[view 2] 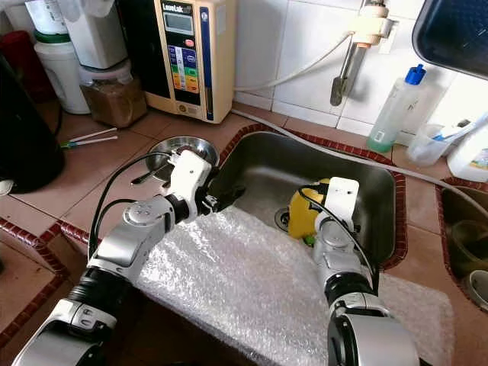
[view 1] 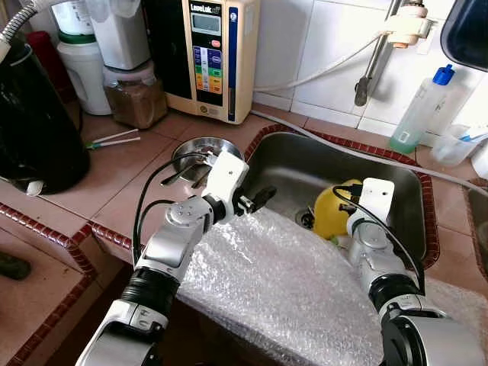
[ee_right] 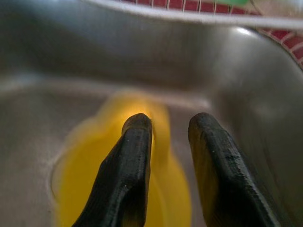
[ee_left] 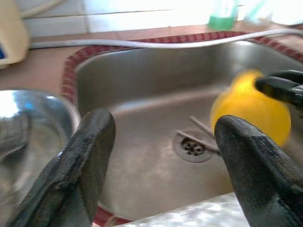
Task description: Kitchen organization
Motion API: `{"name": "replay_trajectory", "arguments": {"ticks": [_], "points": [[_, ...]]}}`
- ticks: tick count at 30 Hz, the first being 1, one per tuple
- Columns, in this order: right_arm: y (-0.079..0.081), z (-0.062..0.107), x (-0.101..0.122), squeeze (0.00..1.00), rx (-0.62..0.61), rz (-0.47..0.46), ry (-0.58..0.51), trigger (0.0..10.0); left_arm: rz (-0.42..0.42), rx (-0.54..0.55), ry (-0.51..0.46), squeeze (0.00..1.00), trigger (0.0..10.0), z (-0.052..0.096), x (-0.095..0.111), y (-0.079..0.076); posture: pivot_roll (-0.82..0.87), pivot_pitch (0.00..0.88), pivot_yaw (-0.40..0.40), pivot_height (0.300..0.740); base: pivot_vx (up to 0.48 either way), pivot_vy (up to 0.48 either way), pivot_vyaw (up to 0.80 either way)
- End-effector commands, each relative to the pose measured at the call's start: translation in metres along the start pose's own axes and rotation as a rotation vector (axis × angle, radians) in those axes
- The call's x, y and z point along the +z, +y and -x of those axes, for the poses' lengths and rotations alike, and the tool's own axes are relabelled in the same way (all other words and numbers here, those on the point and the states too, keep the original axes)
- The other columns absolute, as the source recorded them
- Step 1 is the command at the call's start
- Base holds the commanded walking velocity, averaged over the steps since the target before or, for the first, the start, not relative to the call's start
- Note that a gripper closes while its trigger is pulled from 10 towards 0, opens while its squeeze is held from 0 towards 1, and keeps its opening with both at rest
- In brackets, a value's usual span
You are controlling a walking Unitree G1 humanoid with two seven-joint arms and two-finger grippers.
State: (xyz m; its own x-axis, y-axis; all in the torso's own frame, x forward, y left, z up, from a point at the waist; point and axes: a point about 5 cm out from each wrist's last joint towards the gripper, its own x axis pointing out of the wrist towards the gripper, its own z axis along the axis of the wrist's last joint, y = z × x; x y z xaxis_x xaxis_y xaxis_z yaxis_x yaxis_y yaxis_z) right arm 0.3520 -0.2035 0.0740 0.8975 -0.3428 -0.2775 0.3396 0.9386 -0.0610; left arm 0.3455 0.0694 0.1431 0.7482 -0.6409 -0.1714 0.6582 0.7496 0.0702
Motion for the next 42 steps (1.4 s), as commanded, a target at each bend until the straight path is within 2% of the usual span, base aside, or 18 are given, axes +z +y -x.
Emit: {"name": "replay_trajectory", "arguments": {"ticks": [1, 4, 10, 12, 13, 17, 18, 20, 22, 23, 24, 27, 33, 34, 35, 36, 37, 42], "points": [[-0.005, -0.001, 0.000, 1.00, -0.011, -0.015, 0.005, 10.0, -0.025, 0.030, -0.012, 1.00, 10.0, -0.002, 0.006, 0.005, 0.07, 0.000, -0.030, 0.740, 0.000, 0.000, 0.00], [-0.003, -0.001, 0.000, 1.00, 0.007, -0.019, 0.009, 10.0, -0.022, 0.078, -0.005, 1.00, 10.0, 0.000, 0.005, 0.013, 0.07, 0.000, -0.032, 0.740, 0.000, 0.000, 0.00], [0.002, -0.001, -0.001, 1.00, 0.029, -0.028, 0.014, 10.0, -0.032, 0.103, -0.004, 1.00, 10.0, 0.002, 0.005, 0.016, 0.07, 0.000, -0.032, 0.740, 0.000, 0.000, 0.00], [0.008, 0.000, 0.006, 1.00, 0.064, -0.031, -0.025, 10.0, -0.030, 0.200, -0.032, 1.00, 10.0, 0.003, 0.009, 0.028, 0.07, 0.000, -0.033, 0.740, 0.000, 0.000, 0.00], [0.008, 0.000, 0.006, 1.00, 0.064, -0.031, -0.025, 10.0, -0.030, 0.200, -0.032, 1.00, 10.0, 0.003, 0.009, 0.028, 0.07, 0.000, -0.033, 0.740, 0.000, 0.000, 0.00], [0.022, 0.003, 0.018, 1.00, 0.160, -0.050, -0.115, 10.0, -0.010, 0.388, -0.058, 1.00, 10.0, 0.011, 0.012, 0.052, 0.07, 0.000, -0.031, 0.740, 0.000, 0.000, 0.00], [0.022, 0.003, 0.018, 1.00, 0.160, -0.050, -0.115, 10.0, -0.010, 0.388, -0.058, 1.00, 10.0, 0.011, 0.012, 0.052, 0.07, 0.000, -0.031, 0.740, 0.000, 0.000, 0.00], [0.041, 0.011, 0.030, 1.00, 0.305, -0.077, -0.216, 10.0, 0.003, 0.524, -0.078, 1.00, 10.0, 0.021, 0.013, 0.073, 0.06, 0.000, -0.031, 0.740, 0.000, 0.000, 0.00], [0.053, 0.017, 0.035, 1.00, 0.410, -0.134, -0.243, 10.0, 0.000, 0.580, -0.074, 1.00, 10.0, 0.026, 0.013, 0.080, 0.06, 0.000, -0.033, 0.740, 0.000, 0.000, 0.00], [0.053, 0.017, 0.035, 1.00, 0.410, -0.134, -0.243, 10.0, 0.000, 0.580, -0.074, 1.00, 10.0, 0.026, 0.013, 0.080, 0.06, 0.000, -0.033, 0.740, 0.000, 0.000, 0.00], [0.059, 0.022, 0.038, 1.00, 0.487, -0.121, -0.280, 10.0, -0.014, 0.617, -0.067, 1.00, 10.0, 0.029, 0.011, 0.084, 0.06, 0.000, -0.032, 0.740, 0.000, 0.000, 0.00], [0.062, 0.029, 0.041, 1.00, 0.555, -0.057, -0.332, 10.0, -0.023, 0.649, -0.051, 1.00, 10.0, 0.032, 0.005, 0.087, 0.06, 0.000, -0.032, 0.740, 0.000, 0.000, 0.00], [0.057, 0.034, 0.044, 1.00, 0.600, -0.005, -0.379, 10.0, -0.014, 0.673, 0.035, 1.00, 10.0, 0.035, -0.009, 0.095, 0.05, 0.000, -0.030, 0.740, 0.000, 0.000, 0.00], [0.056, 0.036, 0.044, 1.00, 0.607, 0.001, -0.384, 10.0, -0.014, 0.677, 0.035, 0.73, 10.0, 0.037, -0.009, 0.097, 0.05, 0.000, -0.029, 0.740, 0.000, 0.000, 0.00], [0.055, 0.036, 0.044, 1.00, 0.611, 0.003, -0.386, 10.0, -0.015, 0.680, 0.034, 0.21, 10.0, 0.038, -0.009, 0.098, 0.05, 0.000, -0.030, 0.740, 0.000, 0.000, 0.00], [0.055, 0.037, 0.044, 1.00, 0.615, 0.003, -0.386, 10.0, -0.016, 0.682, 0.031, 0.21, 10.0, 0.038, -0.009, 0.098, 0.05, 0.000, -0.030, 0.740, 0.000, 0.000, 0.00], [0.054, 0.038, 0.043, 1.00, 0.620, 0.002, -0.381, 10.0, -0.019, 0.690, 0.022, 0.00, 10.0, 0.040, -0.008, 0.098, 0.05, 0.000, -0.031, 0.740, 0.000, 0.000, 0.00], [0.057, 0.043, 0.041, 1.00, 0.653, 0.009, -0.379, 10.0, -0.035, 0.707, 0.000, 0.00, 10.0, 0.044, -0.013, 0.095, 0.06, 0.000, -0.034, 0.740, 0.000, 0.000, 0.00]]}}
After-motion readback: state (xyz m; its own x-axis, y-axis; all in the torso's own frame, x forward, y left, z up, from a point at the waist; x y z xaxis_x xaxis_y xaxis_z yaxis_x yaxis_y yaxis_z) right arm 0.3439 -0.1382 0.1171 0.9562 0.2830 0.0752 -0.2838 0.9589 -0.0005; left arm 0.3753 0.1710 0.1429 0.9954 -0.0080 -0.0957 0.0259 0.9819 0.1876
